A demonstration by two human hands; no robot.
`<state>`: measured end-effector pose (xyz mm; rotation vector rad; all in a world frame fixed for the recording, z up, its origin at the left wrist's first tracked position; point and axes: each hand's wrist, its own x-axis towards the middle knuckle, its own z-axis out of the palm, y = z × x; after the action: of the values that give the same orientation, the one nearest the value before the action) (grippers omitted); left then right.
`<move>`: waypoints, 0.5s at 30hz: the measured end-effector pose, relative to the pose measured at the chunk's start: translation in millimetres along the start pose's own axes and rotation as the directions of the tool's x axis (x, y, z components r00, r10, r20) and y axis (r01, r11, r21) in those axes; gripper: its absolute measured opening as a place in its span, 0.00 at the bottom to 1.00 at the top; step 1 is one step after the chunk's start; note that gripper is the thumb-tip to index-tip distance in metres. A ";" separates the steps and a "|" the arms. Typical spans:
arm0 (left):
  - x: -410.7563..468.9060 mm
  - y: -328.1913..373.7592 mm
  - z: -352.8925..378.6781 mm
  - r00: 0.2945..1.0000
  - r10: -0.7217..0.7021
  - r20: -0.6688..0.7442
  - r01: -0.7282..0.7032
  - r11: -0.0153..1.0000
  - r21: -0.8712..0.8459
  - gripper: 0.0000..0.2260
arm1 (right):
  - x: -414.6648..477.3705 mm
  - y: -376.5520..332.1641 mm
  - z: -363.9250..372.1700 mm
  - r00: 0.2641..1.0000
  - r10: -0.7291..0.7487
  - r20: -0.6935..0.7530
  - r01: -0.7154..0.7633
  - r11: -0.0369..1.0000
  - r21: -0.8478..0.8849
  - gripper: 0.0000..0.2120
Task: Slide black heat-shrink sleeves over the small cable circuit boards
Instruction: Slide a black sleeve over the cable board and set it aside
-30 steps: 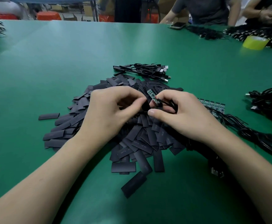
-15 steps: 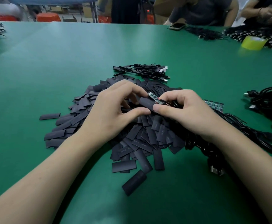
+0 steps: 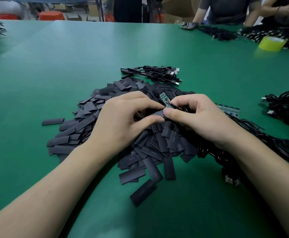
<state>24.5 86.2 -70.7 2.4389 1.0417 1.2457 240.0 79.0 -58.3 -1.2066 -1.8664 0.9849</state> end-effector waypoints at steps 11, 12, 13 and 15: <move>0.9 -10.2 -2.7 0.954 -0.279 -0.111 0.246 0.938 -0.245 0.07 | -3.6 -8.4 -11.4 0.997 -0.026 0.076 0.031 0.997 -0.074 0.20; 0.8 -10.3 -2.6 0.954 -0.282 -0.106 0.249 0.935 -0.251 0.07 | -4.0 -8.9 -11.1 0.996 -0.029 0.090 0.037 0.995 -0.088 0.19; 0.8 -10.3 -2.3 0.954 -0.282 -0.102 0.250 0.935 -0.253 0.07 | -4.2 -9.3 -11.1 0.995 -0.031 0.099 0.040 0.995 -0.095 0.19; 0.7 -10.4 -2.3 0.955 -0.282 -0.097 0.249 0.933 -0.259 0.07 | -4.4 -9.9 -10.7 0.993 -0.036 0.113 0.048 0.993 -0.107 0.18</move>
<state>17.9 93.9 -73.8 1.9800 1.1330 1.3663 246.6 74.5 -45.3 -1.1918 -2.0475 0.9544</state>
